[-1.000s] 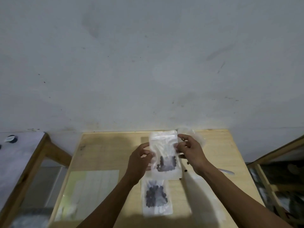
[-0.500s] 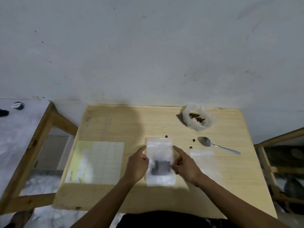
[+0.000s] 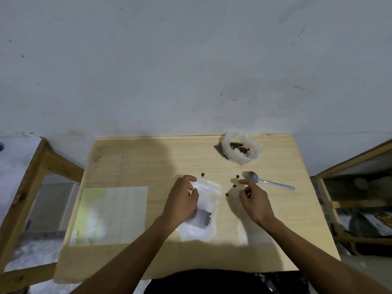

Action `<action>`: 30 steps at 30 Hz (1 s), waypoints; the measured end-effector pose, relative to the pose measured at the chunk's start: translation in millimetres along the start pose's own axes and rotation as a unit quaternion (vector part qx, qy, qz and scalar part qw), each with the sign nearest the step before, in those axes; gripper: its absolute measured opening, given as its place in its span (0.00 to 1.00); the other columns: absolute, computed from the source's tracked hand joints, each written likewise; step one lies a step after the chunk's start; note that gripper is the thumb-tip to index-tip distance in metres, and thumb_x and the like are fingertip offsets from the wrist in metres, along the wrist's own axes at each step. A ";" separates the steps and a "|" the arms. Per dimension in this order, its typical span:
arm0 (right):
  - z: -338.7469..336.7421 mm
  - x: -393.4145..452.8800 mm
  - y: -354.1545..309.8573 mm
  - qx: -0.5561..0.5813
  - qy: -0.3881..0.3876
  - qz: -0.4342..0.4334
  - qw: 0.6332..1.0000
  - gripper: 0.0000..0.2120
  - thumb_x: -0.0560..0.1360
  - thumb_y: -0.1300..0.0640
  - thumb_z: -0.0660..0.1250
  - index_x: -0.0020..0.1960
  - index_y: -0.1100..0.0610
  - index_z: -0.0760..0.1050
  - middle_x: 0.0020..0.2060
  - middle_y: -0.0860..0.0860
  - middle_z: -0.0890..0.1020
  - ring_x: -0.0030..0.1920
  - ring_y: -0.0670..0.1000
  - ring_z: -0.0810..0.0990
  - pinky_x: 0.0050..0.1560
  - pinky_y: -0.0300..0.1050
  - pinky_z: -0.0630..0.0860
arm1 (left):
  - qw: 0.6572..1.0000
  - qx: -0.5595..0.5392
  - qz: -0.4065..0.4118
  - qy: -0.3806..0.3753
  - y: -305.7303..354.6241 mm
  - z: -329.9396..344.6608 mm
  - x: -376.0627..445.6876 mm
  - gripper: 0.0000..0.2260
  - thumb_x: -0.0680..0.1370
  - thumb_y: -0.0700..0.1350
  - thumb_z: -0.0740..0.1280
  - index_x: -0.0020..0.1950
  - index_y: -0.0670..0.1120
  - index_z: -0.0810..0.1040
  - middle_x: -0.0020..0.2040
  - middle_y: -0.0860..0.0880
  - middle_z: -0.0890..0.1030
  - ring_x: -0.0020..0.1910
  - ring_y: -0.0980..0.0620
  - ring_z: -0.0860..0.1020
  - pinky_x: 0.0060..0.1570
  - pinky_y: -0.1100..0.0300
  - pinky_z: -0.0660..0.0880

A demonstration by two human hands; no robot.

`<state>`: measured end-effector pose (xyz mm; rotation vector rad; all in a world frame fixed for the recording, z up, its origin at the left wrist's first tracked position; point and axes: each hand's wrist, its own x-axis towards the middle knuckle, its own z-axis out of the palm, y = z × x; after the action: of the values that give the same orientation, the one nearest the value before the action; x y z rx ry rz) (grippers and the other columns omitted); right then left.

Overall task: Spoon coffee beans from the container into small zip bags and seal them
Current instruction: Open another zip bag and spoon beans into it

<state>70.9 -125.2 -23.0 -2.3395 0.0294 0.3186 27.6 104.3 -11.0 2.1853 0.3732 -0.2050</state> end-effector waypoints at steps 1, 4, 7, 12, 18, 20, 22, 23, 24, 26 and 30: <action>-5.4 0.7 6.7 -0.015 0.018 0.014 1.000 0.15 0.76 0.61 0.64 0.62 0.53 0.77 0.37 0.46 0.79 0.38 0.46 0.78 0.40 0.38 0.72 | 1.000 -0.004 0.013 -0.006 8.0 5.6 3.6 0.11 0.79 0.41 0.64 0.60 0.52 0.75 0.49 0.53 0.74 0.43 0.56 0.76 0.45 0.63 0.73; -17.0 0.5 30.2 -0.057 0.039 0.065 0.995 0.17 0.76 0.60 0.65 0.65 0.56 0.75 0.46 0.53 0.80 0.46 0.54 0.79 0.48 0.47 0.75 | 0.998 -0.002 0.046 -0.052 31.6 29.7 8.7 0.08 0.78 0.41 0.63 0.56 0.50 0.76 0.47 0.54 0.74 0.43 0.54 0.75 0.47 0.59 0.74; -21.5 -4.6 53.3 -0.133 0.021 0.127 0.983 0.23 0.76 0.51 0.67 0.69 0.56 0.70 0.57 0.57 0.77 0.58 0.59 0.75 0.58 0.53 0.73 | 0.985 -0.026 0.000 -0.172 50.3 61.9 6.8 0.10 0.78 0.43 0.62 0.58 0.50 0.77 0.52 0.49 0.79 0.47 0.47 0.80 0.52 0.52 0.78; -18.0 -15.1 70.0 -0.150 -0.009 0.182 0.972 0.27 0.75 0.45 0.68 0.70 0.55 0.69 0.61 0.57 0.74 0.63 0.60 0.71 0.61 0.53 0.71 | 0.943 -0.053 -0.129 -0.302 69.8 90.9 4.9 0.22 0.77 0.49 0.61 0.72 0.51 0.68 0.62 0.47 0.76 0.52 0.47 0.79 0.50 0.57 0.77; -19.2 -15.3 63.9 0.021 0.068 0.204 0.976 0.14 0.74 0.51 0.71 0.53 0.57 0.72 0.47 0.52 0.78 0.48 0.55 0.77 0.50 0.53 0.77 | 0.938 -0.063 -0.158 -0.301 73.8 95.2 11.6 0.25 0.76 0.49 0.62 0.73 0.51 0.67 0.63 0.46 0.77 0.53 0.49 0.77 0.50 0.58 0.75; -28.1 -15.0 52.3 0.093 0.049 0.187 0.977 0.08 0.77 0.55 0.68 0.47 0.58 0.72 0.40 0.51 0.78 0.42 0.53 0.76 0.44 0.48 0.75 | 0.931 -0.092 -0.181 -0.304 73.5 93.5 14.7 0.23 0.76 0.48 0.64 0.72 0.50 0.69 0.62 0.46 0.77 0.55 0.48 0.77 0.56 0.55 0.76; -40.3 -13.1 39.8 0.174 -0.002 0.165 0.971 0.03 0.78 0.59 0.65 0.47 0.59 0.75 0.37 0.53 0.80 0.40 0.53 0.77 0.42 0.45 0.75 | 0.924 -0.128 -0.191 -0.305 75.3 91.6 17.7 0.20 0.77 0.47 0.64 0.70 0.49 0.71 0.61 0.47 0.76 0.57 0.48 0.77 0.55 0.56 0.77; -46.6 -11.5 32.6 0.199 -0.027 0.150 0.968 0.04 0.79 0.62 0.64 0.48 0.58 0.78 0.37 0.53 0.80 0.39 0.52 0.78 0.42 0.43 0.75 | 0.921 -0.154 -0.195 -0.299 77.8 90.3 19.5 0.19 0.78 0.46 0.65 0.69 0.49 0.72 0.60 0.47 0.76 0.57 0.48 0.77 0.53 0.56 0.77; -52.3 -8.5 25.3 0.211 -0.043 0.137 0.967 0.07 0.79 0.63 0.62 0.50 0.57 0.80 0.37 0.53 0.81 0.38 0.50 0.78 0.40 0.40 0.75 | 0.920 -0.184 -0.198 -0.284 82.3 87.4 21.4 0.16 0.78 0.45 0.64 0.67 0.48 0.73 0.57 0.47 0.77 0.54 0.49 0.78 0.51 0.56 0.77; -62.7 -2.5 7.8 0.219 -0.052 0.113 0.968 0.11 0.78 0.65 0.62 0.52 0.54 0.81 0.39 0.53 0.81 0.37 0.47 0.79 0.38 0.37 0.74 | 0.913 -0.261 -0.202 -0.240 94.1 79.0 26.9 0.11 0.80 0.45 0.64 0.61 0.46 0.75 0.51 0.46 0.78 0.49 0.47 0.79 0.49 0.54 0.79; -79.2 8.7 -36.4 0.238 -0.077 0.029 0.968 0.21 0.75 0.71 0.59 0.57 0.52 0.80 0.50 0.54 0.84 0.43 0.46 0.78 0.40 0.36 0.74 | 0.867 -0.414 -0.208 -0.185 125.3 44.9 42.5 0.13 0.81 0.49 0.66 0.61 0.42 0.75 0.55 0.42 0.80 0.51 0.42 0.83 0.51 0.48 0.82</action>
<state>100.9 -154.1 54.1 -1.8348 0.0894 0.4670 109.3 5.7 44.9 1.1634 0.5788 -0.5745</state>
